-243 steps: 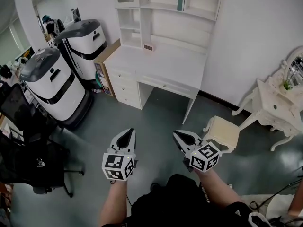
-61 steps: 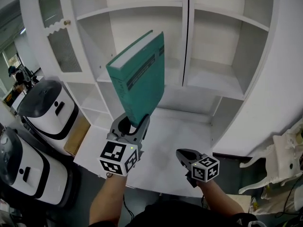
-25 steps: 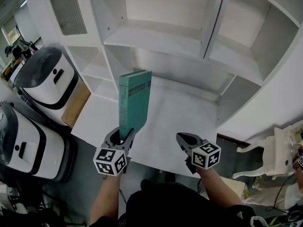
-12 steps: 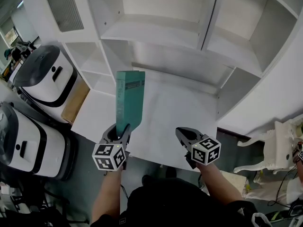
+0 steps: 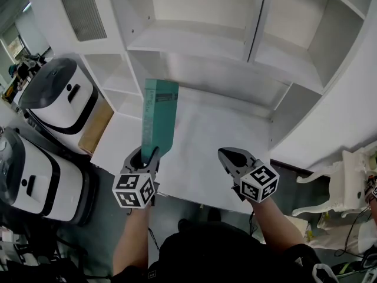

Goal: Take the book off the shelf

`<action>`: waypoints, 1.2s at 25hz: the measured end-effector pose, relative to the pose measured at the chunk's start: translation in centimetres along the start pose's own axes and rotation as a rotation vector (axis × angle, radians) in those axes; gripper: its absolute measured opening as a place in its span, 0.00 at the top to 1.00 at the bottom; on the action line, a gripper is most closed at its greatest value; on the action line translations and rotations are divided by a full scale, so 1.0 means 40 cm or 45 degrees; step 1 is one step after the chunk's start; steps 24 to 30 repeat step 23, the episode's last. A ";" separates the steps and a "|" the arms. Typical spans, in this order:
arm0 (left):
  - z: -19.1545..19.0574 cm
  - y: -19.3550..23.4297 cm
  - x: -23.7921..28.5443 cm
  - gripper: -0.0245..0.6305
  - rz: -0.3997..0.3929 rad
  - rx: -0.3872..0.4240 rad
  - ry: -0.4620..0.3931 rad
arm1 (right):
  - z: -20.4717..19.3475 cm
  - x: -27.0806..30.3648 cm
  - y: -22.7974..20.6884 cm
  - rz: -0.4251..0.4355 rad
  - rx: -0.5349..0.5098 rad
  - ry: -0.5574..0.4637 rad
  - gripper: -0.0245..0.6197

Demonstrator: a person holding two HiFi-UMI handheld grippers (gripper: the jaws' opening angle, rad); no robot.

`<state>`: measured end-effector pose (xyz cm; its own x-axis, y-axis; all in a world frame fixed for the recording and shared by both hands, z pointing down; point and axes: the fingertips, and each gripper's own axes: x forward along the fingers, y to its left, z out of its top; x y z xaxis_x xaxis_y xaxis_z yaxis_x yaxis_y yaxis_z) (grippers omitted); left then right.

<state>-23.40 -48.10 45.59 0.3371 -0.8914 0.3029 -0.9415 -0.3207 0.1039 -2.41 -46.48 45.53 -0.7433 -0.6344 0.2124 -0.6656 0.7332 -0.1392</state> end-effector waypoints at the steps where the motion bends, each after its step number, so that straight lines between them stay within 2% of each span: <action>1: 0.004 -0.001 -0.002 0.71 0.000 0.002 -0.005 | 0.006 -0.001 0.006 0.005 -0.009 -0.007 0.94; 9: 0.026 -0.017 -0.011 0.71 -0.014 0.024 -0.050 | -0.006 -0.011 0.029 0.028 -0.010 -0.003 0.94; 30: 0.019 -0.023 -0.008 0.71 -0.013 0.007 -0.033 | -0.008 -0.027 0.015 0.023 0.001 -0.016 0.94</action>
